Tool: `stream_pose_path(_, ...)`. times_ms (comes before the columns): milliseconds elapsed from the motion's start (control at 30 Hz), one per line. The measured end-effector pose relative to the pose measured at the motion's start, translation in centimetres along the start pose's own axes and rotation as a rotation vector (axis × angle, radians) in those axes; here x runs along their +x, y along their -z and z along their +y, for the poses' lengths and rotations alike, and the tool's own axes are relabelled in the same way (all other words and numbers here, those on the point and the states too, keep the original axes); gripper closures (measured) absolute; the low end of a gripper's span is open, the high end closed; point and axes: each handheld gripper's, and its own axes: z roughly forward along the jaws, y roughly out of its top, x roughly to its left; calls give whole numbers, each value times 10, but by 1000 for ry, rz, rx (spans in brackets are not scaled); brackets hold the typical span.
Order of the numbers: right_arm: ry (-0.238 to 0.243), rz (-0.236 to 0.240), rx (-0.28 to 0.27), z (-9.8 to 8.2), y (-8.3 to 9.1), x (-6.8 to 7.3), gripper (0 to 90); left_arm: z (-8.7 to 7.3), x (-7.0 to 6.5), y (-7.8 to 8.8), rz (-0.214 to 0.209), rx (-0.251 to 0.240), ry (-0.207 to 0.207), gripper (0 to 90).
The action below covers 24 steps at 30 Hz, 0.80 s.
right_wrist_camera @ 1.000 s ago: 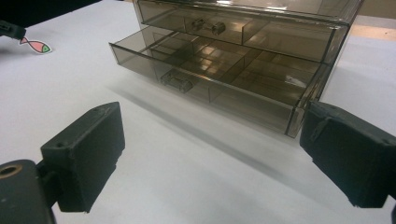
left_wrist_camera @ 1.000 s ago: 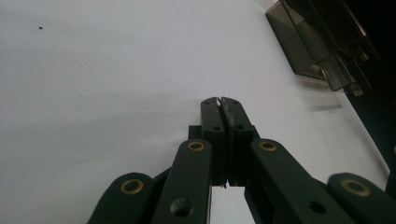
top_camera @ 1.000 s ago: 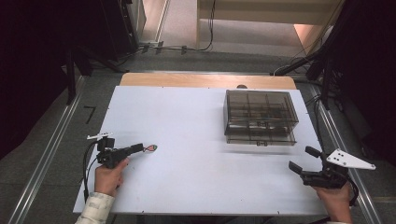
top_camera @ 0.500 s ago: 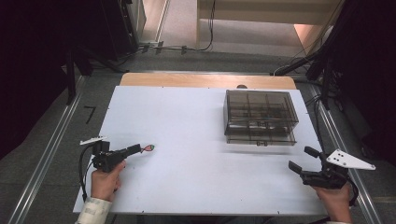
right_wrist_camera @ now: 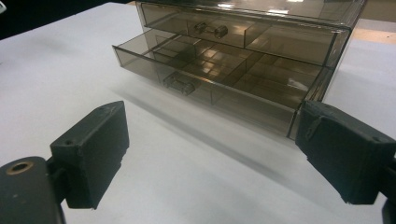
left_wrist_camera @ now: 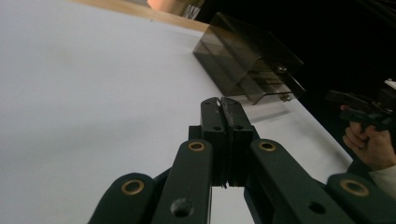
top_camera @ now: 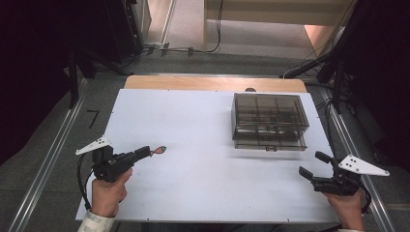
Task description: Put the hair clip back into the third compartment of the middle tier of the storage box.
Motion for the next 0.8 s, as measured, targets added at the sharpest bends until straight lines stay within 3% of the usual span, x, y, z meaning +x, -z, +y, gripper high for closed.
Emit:
stream_pose_path(167,5,1,-4,0,1,0,82,22,-36,-10,-35,5,-72,900)
stream_pose_path(467,-1,0,-6,-1,2,-2,82,44,-65,-35,-70,19,-124,900)
stream_pose_path(800,-7,3,-8,-1,3,-3,82,59,-87,-73,-100,46,-141,900)
